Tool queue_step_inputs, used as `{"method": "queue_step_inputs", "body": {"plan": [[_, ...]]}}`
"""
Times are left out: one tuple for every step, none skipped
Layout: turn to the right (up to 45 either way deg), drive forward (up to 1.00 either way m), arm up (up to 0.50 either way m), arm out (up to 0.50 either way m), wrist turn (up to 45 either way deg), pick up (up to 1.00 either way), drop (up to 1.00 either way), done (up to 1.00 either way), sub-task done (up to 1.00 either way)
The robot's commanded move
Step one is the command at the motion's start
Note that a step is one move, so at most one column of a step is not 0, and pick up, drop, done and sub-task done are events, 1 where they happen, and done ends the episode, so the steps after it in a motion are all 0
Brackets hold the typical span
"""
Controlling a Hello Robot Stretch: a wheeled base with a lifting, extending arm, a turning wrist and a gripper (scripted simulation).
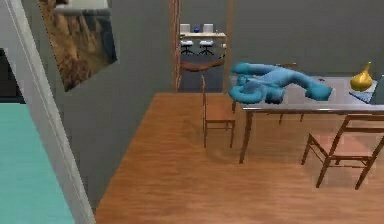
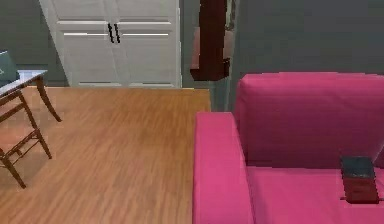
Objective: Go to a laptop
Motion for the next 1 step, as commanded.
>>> {"method": "queue_step_inputs", "body": {"plan": [[0.0, 0.3, 0.0, 0.0, 0.0, 0.0, 0.0, 0.0, 0.0]]}}
